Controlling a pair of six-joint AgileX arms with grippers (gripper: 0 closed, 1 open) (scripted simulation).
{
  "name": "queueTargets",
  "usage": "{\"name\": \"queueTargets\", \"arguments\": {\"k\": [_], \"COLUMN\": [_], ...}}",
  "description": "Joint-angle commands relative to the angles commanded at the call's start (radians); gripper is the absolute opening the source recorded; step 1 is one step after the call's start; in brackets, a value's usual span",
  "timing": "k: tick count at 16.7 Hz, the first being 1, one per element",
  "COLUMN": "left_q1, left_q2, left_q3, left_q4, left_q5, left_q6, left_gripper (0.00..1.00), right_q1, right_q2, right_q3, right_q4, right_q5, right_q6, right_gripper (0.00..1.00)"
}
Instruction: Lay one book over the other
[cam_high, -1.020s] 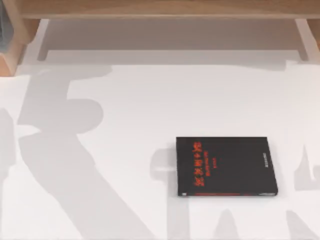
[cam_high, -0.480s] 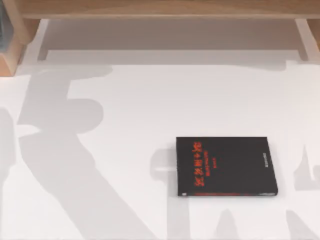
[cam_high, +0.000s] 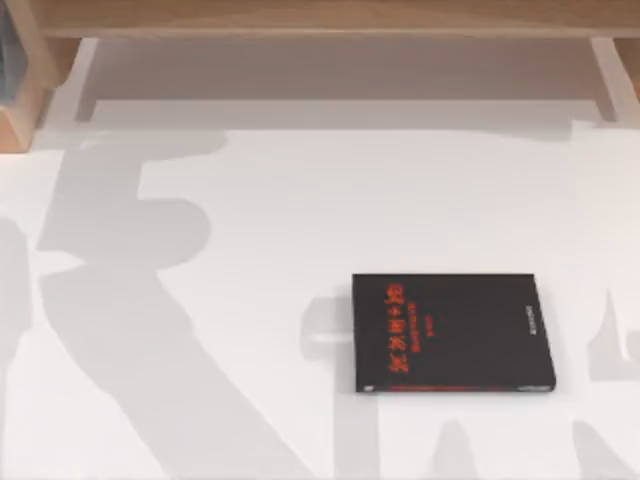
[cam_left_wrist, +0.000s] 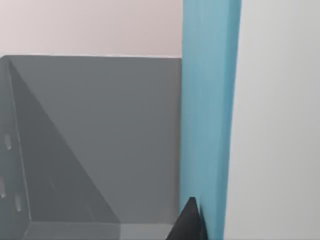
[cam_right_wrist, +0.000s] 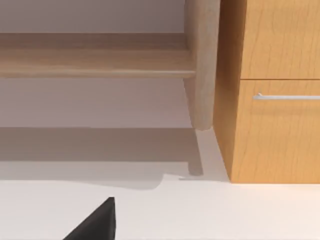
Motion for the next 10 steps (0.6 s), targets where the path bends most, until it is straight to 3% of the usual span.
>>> {"name": "queueTargets", "arguments": {"k": [7,10], "left_q1": [0.002,-0.008], "left_q2": [-0.028,-0.082], "left_q3": [-0.017,-0.032], "left_q4": [-0.011,-0.041], "left_q5": [0.005,-0.042], "left_q6": [0.002,0.019], "left_gripper": [0.00,0.00], "right_q1": [0.000,0.000], "right_q2": [0.000,0.000], "right_q3": [0.000,0.000], "right_q4": [0.000,0.000], "right_q5": [0.000,0.000], "right_q6": [0.000,0.000], "right_gripper": [1.00,1.00]}}
